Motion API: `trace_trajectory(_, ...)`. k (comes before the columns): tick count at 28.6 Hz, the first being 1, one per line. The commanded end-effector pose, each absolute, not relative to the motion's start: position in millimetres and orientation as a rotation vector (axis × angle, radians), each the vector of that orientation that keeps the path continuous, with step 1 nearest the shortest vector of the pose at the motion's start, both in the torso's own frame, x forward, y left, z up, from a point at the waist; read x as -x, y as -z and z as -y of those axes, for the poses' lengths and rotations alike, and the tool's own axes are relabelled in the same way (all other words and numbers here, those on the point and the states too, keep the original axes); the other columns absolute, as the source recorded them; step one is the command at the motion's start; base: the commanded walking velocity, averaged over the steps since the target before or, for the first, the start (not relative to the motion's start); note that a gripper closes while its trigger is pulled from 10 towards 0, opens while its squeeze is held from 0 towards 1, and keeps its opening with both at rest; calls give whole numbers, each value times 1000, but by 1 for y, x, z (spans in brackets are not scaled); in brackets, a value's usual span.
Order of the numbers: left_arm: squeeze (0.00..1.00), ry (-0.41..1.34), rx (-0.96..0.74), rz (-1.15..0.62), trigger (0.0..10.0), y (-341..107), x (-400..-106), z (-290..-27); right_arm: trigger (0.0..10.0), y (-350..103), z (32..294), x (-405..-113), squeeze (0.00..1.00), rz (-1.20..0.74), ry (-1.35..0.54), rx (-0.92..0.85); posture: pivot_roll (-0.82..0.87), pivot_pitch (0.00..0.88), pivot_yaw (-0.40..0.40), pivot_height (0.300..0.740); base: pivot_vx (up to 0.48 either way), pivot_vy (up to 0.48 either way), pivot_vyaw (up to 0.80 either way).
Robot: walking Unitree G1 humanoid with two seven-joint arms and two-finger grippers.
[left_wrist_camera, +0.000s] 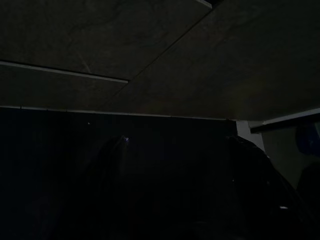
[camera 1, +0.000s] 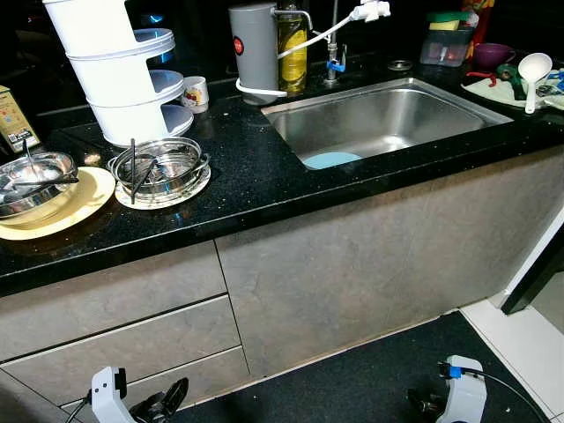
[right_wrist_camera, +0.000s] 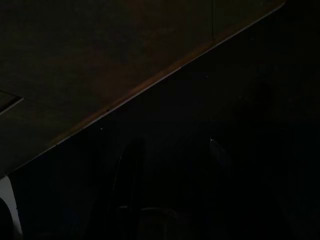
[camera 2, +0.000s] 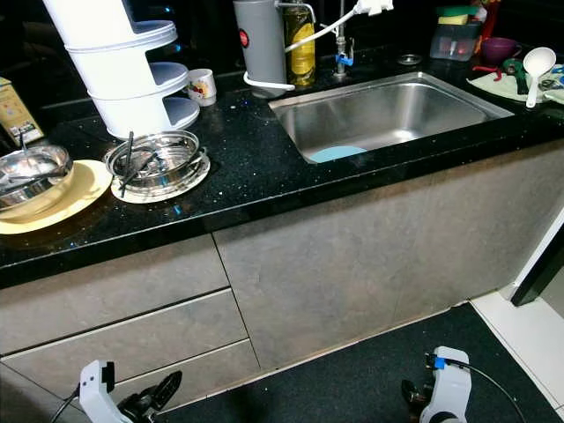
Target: Kitchen organization
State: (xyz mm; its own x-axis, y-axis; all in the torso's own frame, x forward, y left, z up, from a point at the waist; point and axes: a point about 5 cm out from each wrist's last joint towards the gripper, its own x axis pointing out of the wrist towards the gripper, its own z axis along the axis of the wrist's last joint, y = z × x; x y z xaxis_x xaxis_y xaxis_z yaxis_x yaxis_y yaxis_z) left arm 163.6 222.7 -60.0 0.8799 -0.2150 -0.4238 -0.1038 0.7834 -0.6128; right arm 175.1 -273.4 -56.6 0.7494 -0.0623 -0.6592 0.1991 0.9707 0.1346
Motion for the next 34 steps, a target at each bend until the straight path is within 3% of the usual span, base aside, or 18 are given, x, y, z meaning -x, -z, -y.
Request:
trace_trajectory(1, 0, 51, 664, -512, 10000, 60, -162, -229, 10000, 57, 269, -177, 0, -714, 135, -209, -102, 0, 74, 740, 0, 0, 0)
trace_trajectory(34, 0, 48, 665, -512, 10000, 60, -161, -230, 10000, 57, 269, -177, 0, -714, 134, -210, -100, 0, 72, 740, 0, 0, 0)
